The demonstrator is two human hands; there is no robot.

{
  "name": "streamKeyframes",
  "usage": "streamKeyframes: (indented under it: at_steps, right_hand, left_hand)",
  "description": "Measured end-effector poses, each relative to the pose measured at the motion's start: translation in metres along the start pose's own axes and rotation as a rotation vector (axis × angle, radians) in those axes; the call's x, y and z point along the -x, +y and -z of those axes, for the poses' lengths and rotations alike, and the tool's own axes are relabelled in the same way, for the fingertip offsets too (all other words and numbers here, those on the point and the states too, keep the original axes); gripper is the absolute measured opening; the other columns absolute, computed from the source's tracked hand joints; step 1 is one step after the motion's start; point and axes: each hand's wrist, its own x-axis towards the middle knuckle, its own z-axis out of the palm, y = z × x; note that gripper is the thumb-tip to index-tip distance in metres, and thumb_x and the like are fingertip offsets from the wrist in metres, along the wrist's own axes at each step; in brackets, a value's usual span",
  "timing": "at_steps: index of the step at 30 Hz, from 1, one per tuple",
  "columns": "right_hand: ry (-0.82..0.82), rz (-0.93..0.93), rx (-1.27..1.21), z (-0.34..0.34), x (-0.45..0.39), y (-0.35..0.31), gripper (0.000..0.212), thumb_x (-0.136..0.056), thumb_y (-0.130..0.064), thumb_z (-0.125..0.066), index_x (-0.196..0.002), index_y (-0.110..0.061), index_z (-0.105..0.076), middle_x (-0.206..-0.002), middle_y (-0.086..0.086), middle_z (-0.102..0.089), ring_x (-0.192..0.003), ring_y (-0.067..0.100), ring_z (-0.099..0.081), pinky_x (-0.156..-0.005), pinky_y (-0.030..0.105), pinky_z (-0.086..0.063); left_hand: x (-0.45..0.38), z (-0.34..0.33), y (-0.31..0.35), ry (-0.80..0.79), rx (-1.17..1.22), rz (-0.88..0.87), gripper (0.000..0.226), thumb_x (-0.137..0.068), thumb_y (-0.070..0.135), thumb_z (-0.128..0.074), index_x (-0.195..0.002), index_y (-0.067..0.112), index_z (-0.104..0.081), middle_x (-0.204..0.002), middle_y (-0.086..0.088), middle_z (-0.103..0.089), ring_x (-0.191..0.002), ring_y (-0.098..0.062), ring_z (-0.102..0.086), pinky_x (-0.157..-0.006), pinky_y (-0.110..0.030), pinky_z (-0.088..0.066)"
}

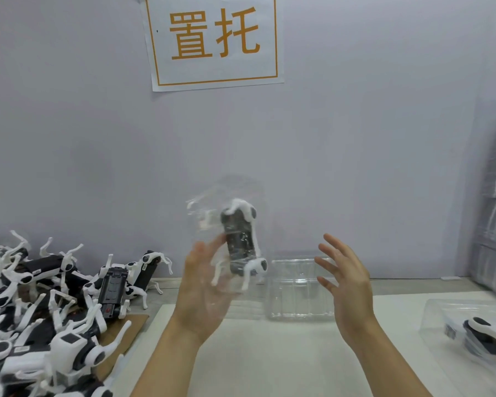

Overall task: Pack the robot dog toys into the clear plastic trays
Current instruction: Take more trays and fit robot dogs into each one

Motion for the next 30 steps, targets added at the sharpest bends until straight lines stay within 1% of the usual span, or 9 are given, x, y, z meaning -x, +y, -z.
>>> streamKeyframes:
  at_steps: [4, 7, 10, 14, 16, 18, 20, 26, 30]
  right_hand:
    - [0.002, -0.005, 0.014, -0.002, 0.002, -0.001, 0.030, -0.103, -0.023, -0.046, -0.117, -0.036, -0.070, -0.118, -0.009, -0.069, -0.108, 0.015, -0.065, -0.082, 0.033, -0.050]
    - [0.006, -0.013, 0.016, -0.002, 0.003, -0.002, 0.030, -0.102, -0.023, -0.047, -0.115, -0.035, -0.071, -0.116, -0.009, -0.070, -0.107, 0.014, -0.066, -0.081, 0.033, -0.049]
    - [0.007, -0.018, 0.021, -0.003, 0.004, -0.003, 0.029, -0.102, -0.023, -0.047, -0.114, -0.035, -0.071, -0.115, -0.009, -0.070, -0.106, 0.013, -0.066, -0.080, 0.033, -0.049]
    - [0.024, -0.027, 0.056, -0.002, 0.003, -0.006, 0.028, -0.101, -0.020, -0.049, -0.110, -0.032, -0.073, -0.110, -0.008, -0.072, -0.103, 0.014, -0.067, -0.081, 0.032, -0.049]
    - [0.063, -0.020, 0.072, 0.000, 0.000, -0.009, 0.027, -0.100, -0.017, -0.050, -0.104, -0.029, -0.074, -0.105, -0.006, -0.073, -0.100, 0.016, -0.067, -0.080, 0.032, -0.049]
    - [0.115, -0.003, 0.081, 0.003, -0.003, -0.014, 0.029, -0.099, -0.013, -0.050, -0.099, -0.027, -0.075, -0.101, -0.006, -0.074, -0.098, 0.017, -0.068, -0.078, 0.031, -0.048]
    - [0.165, 0.015, 0.088, 0.006, -0.006, -0.019, 0.031, -0.099, -0.011, -0.049, -0.095, -0.026, -0.076, -0.096, -0.006, -0.074, -0.095, 0.017, -0.068, -0.077, 0.030, -0.048]
    - [0.153, 0.129, 0.235, 0.002, -0.007, -0.026, 0.036, -0.095, -0.002, -0.048, -0.090, -0.026, -0.074, -0.088, -0.006, -0.072, -0.087, 0.011, -0.067, -0.075, 0.025, -0.049]
    - [0.034, 0.273, 0.509, -0.003, -0.003, -0.035, 0.038, -0.090, 0.002, -0.051, -0.084, -0.028, -0.072, -0.082, -0.011, -0.071, -0.083, -0.001, -0.064, -0.068, 0.011, -0.045]
  left_hand:
    - [0.000, 0.010, -0.008, -0.117, 0.416, 0.138, 0.102, -0.064, 0.075, -0.072, -0.146, 0.021, -0.046, -0.148, -0.023, -0.046, -0.132, -0.051, -0.044, -0.106, -0.074, -0.028]
    - [-0.002, 0.013, -0.009, -0.205, 0.456, 0.151, 0.107, -0.067, 0.077, -0.069, -0.151, 0.020, -0.037, -0.151, -0.023, -0.041, -0.137, -0.052, -0.036, -0.109, -0.075, -0.020]
    - [-0.004, 0.019, -0.007, -0.188, 0.413, 0.148, 0.098, -0.068, 0.077, -0.069, -0.145, 0.021, -0.048, -0.147, -0.024, -0.045, -0.133, -0.051, -0.043, -0.108, -0.073, -0.026]
    - [-0.002, 0.025, 0.001, -0.196, 0.076, 0.165, 0.090, -0.060, 0.071, -0.080, -0.135, 0.025, -0.059, -0.139, -0.019, -0.056, -0.128, -0.044, -0.053, -0.103, -0.065, -0.040]
    - [0.001, 0.026, 0.005, -0.244, -0.260, 0.174, 0.070, -0.061, 0.066, -0.080, -0.122, 0.034, -0.069, -0.127, -0.002, -0.067, -0.118, -0.020, -0.064, -0.095, -0.045, -0.053]
    - [0.003, 0.023, 0.007, -0.294, -0.619, 0.208, 0.054, -0.061, 0.060, -0.077, -0.112, 0.045, -0.070, -0.121, 0.011, -0.069, -0.110, -0.001, -0.064, -0.094, -0.031, -0.052]
    - [0.003, 0.017, 0.006, -0.313, -0.871, 0.272, 0.050, -0.057, 0.057, -0.075, -0.106, 0.052, -0.070, -0.122, 0.009, -0.066, -0.105, -0.002, -0.064, -0.096, -0.025, -0.046]
    - [-0.001, -0.022, -0.010, -0.481, -1.388, 0.364, 0.079, -0.044, 0.076, -0.075, -0.118, 0.063, -0.051, -0.137, 0.021, -0.044, -0.127, -0.007, -0.041, -0.105, -0.033, -0.037]
    - [-0.002, -0.030, -0.031, -0.439, -1.362, 0.314, 0.096, -0.050, 0.076, -0.076, -0.135, 0.060, -0.035, -0.146, 0.020, -0.033, -0.137, -0.007, -0.026, -0.113, -0.035, -0.030]
